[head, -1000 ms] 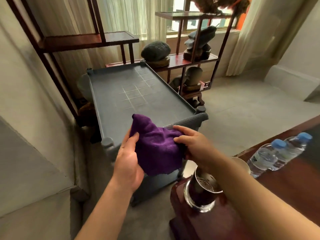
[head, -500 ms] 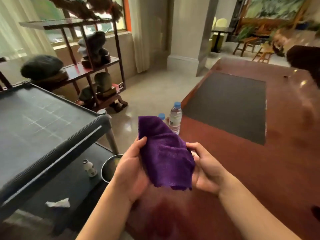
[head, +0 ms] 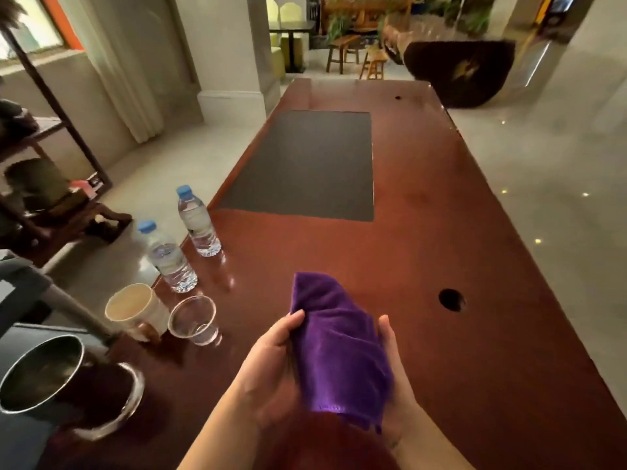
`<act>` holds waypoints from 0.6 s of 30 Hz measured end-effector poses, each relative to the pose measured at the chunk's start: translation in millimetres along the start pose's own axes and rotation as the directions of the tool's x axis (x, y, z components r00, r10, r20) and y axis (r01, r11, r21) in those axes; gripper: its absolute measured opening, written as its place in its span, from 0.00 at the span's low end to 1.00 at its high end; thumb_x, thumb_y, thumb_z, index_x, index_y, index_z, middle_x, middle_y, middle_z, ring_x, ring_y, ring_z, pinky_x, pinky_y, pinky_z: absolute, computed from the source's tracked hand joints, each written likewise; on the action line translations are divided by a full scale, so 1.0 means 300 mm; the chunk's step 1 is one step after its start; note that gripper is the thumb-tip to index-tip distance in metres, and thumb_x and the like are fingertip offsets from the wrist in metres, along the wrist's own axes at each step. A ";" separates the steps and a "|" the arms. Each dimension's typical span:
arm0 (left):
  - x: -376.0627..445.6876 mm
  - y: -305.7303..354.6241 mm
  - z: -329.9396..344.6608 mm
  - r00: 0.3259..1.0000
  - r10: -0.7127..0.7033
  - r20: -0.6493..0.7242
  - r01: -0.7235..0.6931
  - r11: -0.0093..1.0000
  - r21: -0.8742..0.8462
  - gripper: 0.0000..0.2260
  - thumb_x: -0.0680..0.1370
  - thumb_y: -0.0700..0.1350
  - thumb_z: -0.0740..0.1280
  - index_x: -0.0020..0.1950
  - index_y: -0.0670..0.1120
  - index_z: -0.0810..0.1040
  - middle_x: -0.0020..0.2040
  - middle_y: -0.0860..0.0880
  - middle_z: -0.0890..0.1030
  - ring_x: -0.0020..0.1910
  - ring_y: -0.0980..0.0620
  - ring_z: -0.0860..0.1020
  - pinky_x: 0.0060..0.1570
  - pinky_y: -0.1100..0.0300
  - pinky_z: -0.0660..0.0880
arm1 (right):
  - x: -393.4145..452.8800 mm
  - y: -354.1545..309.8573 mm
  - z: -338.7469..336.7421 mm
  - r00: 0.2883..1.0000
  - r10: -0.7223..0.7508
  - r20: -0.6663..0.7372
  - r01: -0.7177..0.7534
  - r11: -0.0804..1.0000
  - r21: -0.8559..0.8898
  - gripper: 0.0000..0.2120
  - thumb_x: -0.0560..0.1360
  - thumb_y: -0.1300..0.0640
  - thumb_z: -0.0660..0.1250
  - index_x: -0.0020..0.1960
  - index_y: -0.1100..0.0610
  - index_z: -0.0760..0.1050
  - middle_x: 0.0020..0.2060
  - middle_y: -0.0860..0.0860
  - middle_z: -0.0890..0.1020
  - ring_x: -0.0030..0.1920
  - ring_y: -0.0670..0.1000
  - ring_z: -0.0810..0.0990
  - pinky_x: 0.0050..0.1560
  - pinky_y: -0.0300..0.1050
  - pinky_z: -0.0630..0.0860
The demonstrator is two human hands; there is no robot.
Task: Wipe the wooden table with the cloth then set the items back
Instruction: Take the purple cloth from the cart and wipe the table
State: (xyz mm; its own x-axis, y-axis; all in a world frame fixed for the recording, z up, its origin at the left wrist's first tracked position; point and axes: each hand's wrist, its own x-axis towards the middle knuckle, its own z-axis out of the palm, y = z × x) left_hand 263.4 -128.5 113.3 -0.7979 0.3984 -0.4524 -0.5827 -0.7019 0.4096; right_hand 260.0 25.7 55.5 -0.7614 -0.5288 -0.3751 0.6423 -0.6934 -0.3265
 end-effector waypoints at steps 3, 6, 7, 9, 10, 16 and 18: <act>0.034 -0.084 -0.014 0.979 -0.002 -0.206 0.023 0.995 0.099 0.18 0.70 0.44 0.69 0.56 0.35 0.83 0.52 0.35 0.84 0.45 0.39 0.85 0.42 0.49 0.82 | -0.060 -0.012 -0.087 0.999 0.019 -0.027 -0.020 1.000 -0.013 0.43 0.71 0.32 0.68 0.70 0.65 0.70 0.69 0.68 0.70 0.67 0.67 0.72 0.67 0.62 0.70; 0.054 -0.152 -0.050 0.924 0.031 -0.381 0.059 0.973 0.223 0.18 0.72 0.44 0.69 0.58 0.36 0.81 0.55 0.35 0.84 0.48 0.38 0.84 0.45 0.48 0.81 | -0.098 -0.031 -0.154 0.997 0.054 -0.053 -0.055 0.998 -0.032 0.37 0.64 0.51 0.78 0.67 0.68 0.74 0.65 0.69 0.74 0.62 0.68 0.77 0.62 0.63 0.73; 0.058 -0.171 -0.059 0.917 0.029 -0.397 0.082 0.962 0.260 0.16 0.74 0.44 0.67 0.58 0.36 0.82 0.54 0.35 0.84 0.50 0.37 0.84 0.48 0.47 0.81 | -0.104 -0.030 -0.180 0.995 0.056 -0.080 -0.060 0.997 -0.046 0.34 0.64 0.56 0.77 0.66 0.68 0.74 0.65 0.68 0.75 0.62 0.68 0.77 0.62 0.62 0.73; 0.071 -0.205 -0.087 0.902 0.051 -0.429 0.121 0.923 0.365 0.13 0.78 0.43 0.65 0.55 0.36 0.82 0.52 0.35 0.84 0.49 0.37 0.84 0.51 0.44 0.80 | -0.117 -0.023 -0.234 0.985 0.078 -0.153 -0.085 0.996 -0.039 0.30 0.65 0.60 0.70 0.66 0.67 0.74 0.64 0.68 0.76 0.63 0.68 0.76 0.64 0.63 0.72; 0.079 -0.221 -0.102 0.894 0.079 -0.442 0.131 0.896 0.425 0.11 0.79 0.42 0.64 0.52 0.37 0.83 0.49 0.36 0.85 0.46 0.39 0.85 0.48 0.46 0.81 | -0.126 -0.016 -0.260 0.978 0.096 -0.186 -0.101 0.995 -0.018 0.30 0.66 0.59 0.68 0.67 0.67 0.74 0.65 0.68 0.75 0.64 0.69 0.75 0.66 0.64 0.69; 0.167 -0.294 -0.236 0.837 0.329 -0.436 0.181 0.586 0.790 0.10 0.80 0.40 0.64 0.48 0.46 0.85 0.41 0.50 0.87 0.39 0.54 0.84 0.36 0.59 0.78 | -0.183 0.006 -0.406 0.952 0.114 -0.284 -0.079 0.988 0.132 0.31 0.63 0.62 0.72 0.66 0.66 0.76 0.65 0.65 0.77 0.63 0.68 0.76 0.65 0.64 0.70; 0.204 -0.309 -0.299 0.788 0.550 -0.278 0.174 0.234 0.956 0.07 0.79 0.40 0.66 0.51 0.49 0.83 0.46 0.51 0.86 0.45 0.54 0.83 0.46 0.58 0.77 | -0.196 -0.006 -0.449 0.953 0.102 -0.286 -0.049 0.982 0.184 0.33 0.59 0.63 0.75 0.64 0.66 0.77 0.64 0.64 0.78 0.61 0.67 0.78 0.62 0.64 0.73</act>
State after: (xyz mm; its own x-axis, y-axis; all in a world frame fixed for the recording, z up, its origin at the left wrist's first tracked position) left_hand 282.4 -92.0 -23.3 -0.9058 -0.2362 -0.3517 -0.4233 0.4696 0.7748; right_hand 315.4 124.0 -38.6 -0.6352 -0.4343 -0.6386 0.6521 -0.7447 -0.1422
